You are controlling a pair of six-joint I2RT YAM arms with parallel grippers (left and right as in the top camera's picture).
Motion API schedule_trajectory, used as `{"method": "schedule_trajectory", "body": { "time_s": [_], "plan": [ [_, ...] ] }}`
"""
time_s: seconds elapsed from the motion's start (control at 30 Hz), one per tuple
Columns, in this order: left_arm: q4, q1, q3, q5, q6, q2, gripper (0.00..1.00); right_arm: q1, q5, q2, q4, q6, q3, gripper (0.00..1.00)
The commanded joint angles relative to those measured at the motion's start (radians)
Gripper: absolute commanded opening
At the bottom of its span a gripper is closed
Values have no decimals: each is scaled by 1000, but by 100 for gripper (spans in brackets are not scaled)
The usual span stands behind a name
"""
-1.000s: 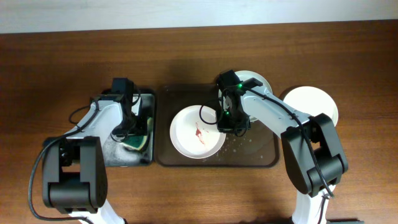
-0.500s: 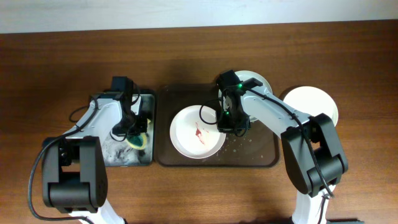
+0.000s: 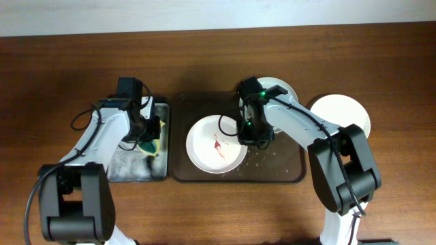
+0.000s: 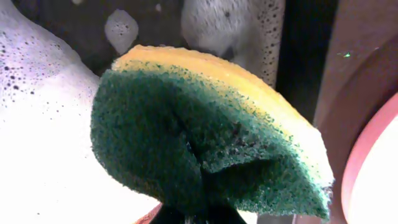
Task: Clean dirty plates on tray and stack at the side
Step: 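Dip the sponge in the soapy tray with the left gripper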
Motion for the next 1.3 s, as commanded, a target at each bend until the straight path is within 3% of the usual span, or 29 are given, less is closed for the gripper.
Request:
{"method": "schedule_trajectory", "body": {
  "time_s": [0.0,0.47,0.93,1.27],
  "plan": [
    [13,5,25,18,-10,-55,0,-5,23,-17,-4,0,2,10],
    [39,5,25,18,-10,-143,0,-5,23,-17,-4,0,2,10],
    [92,5,25,17,-10,-353,0,-5,23,-17,-4,0,2,10],
    [105,5,25,18,-10,-375,0,-5,23,-17,-4,0,2,10]
  ]
}}
